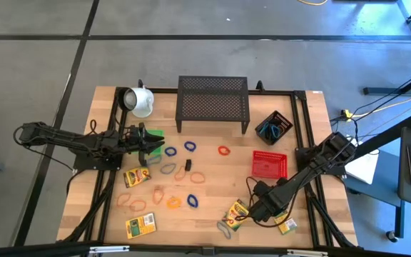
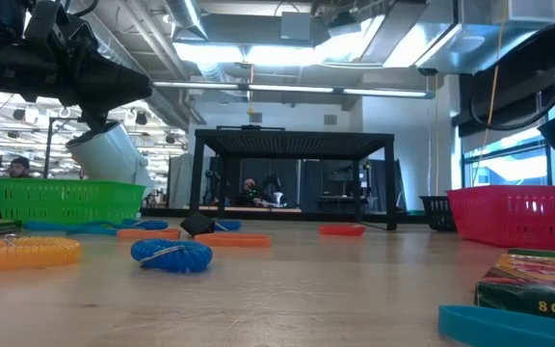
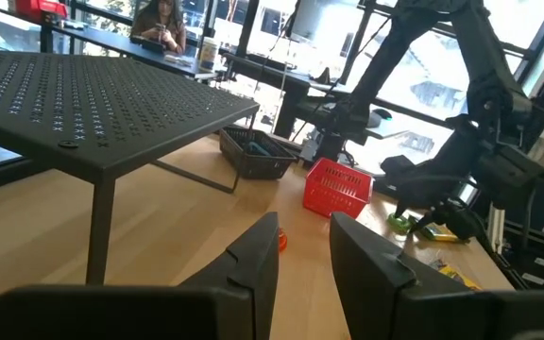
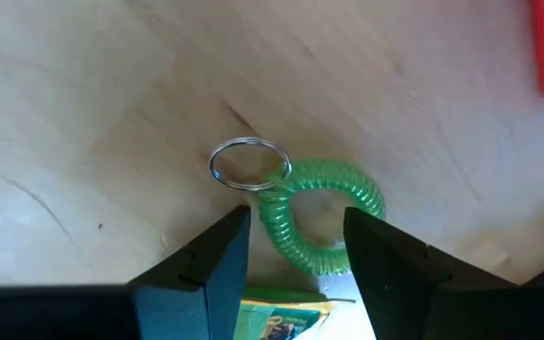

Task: Pick & Place Office Desk Supplies
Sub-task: Put the green spring keychain into the orange bin

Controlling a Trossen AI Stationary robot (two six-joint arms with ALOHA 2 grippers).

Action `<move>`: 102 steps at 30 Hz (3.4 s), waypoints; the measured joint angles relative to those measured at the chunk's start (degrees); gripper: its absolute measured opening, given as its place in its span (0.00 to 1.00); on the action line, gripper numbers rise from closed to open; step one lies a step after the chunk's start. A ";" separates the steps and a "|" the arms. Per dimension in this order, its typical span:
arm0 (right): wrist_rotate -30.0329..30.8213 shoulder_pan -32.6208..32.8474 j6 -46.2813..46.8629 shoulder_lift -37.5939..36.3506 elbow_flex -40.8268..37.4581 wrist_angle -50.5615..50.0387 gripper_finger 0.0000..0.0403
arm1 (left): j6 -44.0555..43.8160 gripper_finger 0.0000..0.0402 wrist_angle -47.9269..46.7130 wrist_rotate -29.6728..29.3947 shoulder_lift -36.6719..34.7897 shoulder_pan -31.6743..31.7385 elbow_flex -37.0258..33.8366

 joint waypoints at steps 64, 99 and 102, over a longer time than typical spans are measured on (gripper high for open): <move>57.94 -2.19 -57.54 -3.10 25.27 40.22 0.06 | 0.02 0.23 -0.02 0.00 0.02 -0.02 0.02; 24.95 -5.33 16.70 -15.33 4.80 -24.52 0.06 | 0.00 0.23 -0.02 0.00 0.01 -0.01 0.01; 22.75 -5.34 16.43 -15.41 0.84 -19.62 0.06 | 0.01 0.23 -0.02 0.00 0.00 -0.01 0.01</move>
